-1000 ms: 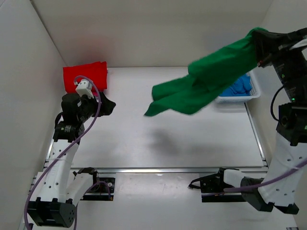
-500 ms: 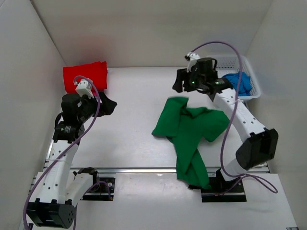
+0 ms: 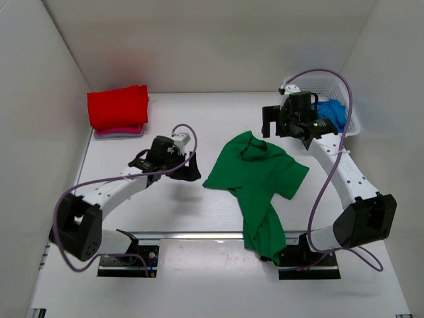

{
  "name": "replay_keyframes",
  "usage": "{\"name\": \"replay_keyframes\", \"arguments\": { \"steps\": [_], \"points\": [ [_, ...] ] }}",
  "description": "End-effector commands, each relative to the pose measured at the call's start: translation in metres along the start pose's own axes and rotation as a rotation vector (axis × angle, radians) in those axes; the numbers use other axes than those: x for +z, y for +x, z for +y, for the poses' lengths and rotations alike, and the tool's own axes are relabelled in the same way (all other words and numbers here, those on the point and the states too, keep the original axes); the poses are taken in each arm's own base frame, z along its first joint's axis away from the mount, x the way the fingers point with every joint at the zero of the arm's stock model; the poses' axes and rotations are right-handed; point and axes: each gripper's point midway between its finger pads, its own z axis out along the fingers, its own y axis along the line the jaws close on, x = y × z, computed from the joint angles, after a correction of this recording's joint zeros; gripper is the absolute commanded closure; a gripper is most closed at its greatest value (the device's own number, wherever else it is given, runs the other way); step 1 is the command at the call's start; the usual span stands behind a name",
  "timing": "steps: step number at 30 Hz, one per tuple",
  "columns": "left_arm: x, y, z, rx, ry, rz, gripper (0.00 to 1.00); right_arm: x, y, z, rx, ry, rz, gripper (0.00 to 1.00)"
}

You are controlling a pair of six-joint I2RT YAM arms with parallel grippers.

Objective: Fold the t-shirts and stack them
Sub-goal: Flatten out the tshirt

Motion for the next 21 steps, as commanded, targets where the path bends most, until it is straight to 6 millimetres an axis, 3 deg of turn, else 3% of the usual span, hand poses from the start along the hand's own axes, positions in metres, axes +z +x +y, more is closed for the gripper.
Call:
{"name": "replay_keyframes", "arguments": {
  "steps": [1, 6, 12, 17, 21],
  "points": [
    [0.024, 0.004, -0.010, 0.048, 0.007, -0.021, 0.14, -0.009, 0.022, -0.023, 0.030, 0.053, 0.010, 0.00],
    [0.052, 0.011, -0.022, 0.012, 0.032, -0.022, 0.14, -0.006, 0.071, -0.045, 0.105, 0.076, 0.087, 0.01],
    [0.064, -0.002, -0.075, 0.060, 0.195, -0.040, 0.14, 0.000, 0.114, -0.054, 0.193, 0.085, 0.170, 0.01],
    [0.079, -0.007, -0.119, 0.179, 0.253, -0.014, 0.14, 0.005, 0.129, -0.058, 0.218, 0.103, 0.205, 0.00],
    [0.098, -0.002, -0.126, 0.201, 0.212, 0.023, 0.16, 0.004, 0.134, -0.059, 0.230, 0.095, 0.206, 0.01]
  ]
}}
